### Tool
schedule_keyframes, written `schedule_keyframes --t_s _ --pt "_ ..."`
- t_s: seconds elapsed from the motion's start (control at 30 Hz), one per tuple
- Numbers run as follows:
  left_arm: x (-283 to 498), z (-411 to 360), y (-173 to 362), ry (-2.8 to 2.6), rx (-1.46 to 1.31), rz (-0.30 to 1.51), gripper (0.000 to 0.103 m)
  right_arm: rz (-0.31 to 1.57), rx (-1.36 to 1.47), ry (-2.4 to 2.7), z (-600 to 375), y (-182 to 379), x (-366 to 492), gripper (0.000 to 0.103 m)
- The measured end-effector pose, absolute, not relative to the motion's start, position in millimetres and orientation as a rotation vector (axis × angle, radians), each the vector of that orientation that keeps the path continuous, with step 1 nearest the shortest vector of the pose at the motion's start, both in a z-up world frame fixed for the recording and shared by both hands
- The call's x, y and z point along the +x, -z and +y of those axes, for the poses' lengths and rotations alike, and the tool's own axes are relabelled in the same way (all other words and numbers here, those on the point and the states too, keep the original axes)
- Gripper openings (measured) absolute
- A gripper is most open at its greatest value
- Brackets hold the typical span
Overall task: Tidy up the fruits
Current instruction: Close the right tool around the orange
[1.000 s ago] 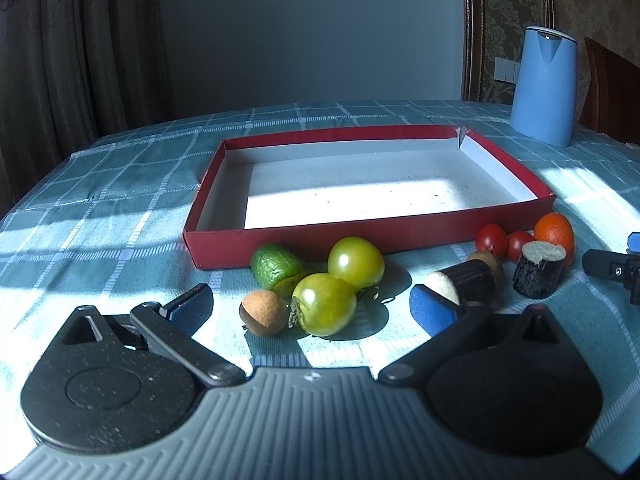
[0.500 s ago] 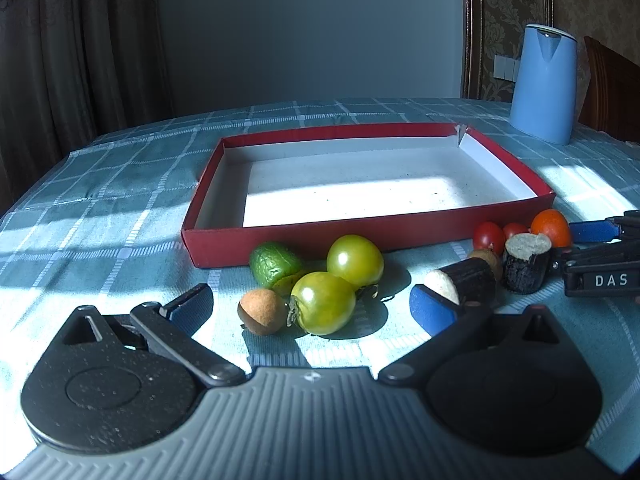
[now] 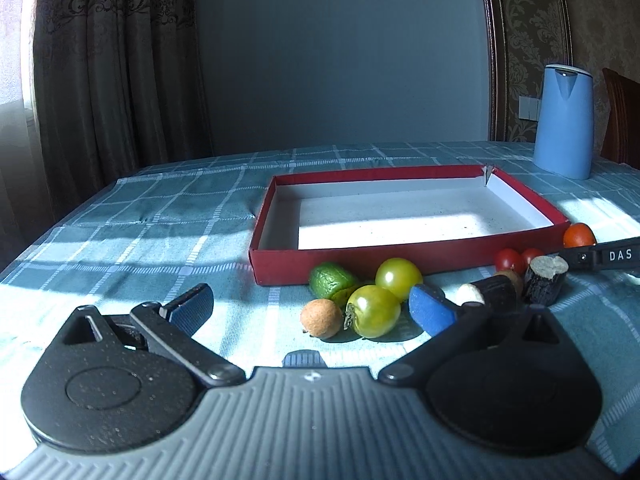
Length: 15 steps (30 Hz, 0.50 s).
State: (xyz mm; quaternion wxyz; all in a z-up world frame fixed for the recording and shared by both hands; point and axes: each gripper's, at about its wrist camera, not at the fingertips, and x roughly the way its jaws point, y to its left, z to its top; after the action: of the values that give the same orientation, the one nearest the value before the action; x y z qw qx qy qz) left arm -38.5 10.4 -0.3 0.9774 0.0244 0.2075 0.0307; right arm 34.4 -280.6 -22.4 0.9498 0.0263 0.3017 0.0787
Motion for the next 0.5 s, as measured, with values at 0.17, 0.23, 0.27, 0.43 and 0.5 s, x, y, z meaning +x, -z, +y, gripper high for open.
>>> schedule_keyframes --t_s 0.17,0.23,0.27,0.43,0.5 --pt "-34 16 0 -0.095 0.042 0.477 0.103 0.616 0.04 -0.172 -279 22 33 0.038" --pt "-25 14 3 -0.091 0.057 0.541 0.103 0.618 0.039 -0.173 -279 22 33 0.038" --pt "-22 13 4 -0.089 0.065 0.562 0.103 0.622 0.04 -0.174 -280 22 33 0.038" --pt "-30 9 3 -0.039 0.082 0.521 0.103 0.625 0.035 -0.172 -279 22 33 0.038" --pt "-31 4 3 -0.036 0.115 0.506 0.102 0.626 0.035 -0.172 -279 22 34 0.038"
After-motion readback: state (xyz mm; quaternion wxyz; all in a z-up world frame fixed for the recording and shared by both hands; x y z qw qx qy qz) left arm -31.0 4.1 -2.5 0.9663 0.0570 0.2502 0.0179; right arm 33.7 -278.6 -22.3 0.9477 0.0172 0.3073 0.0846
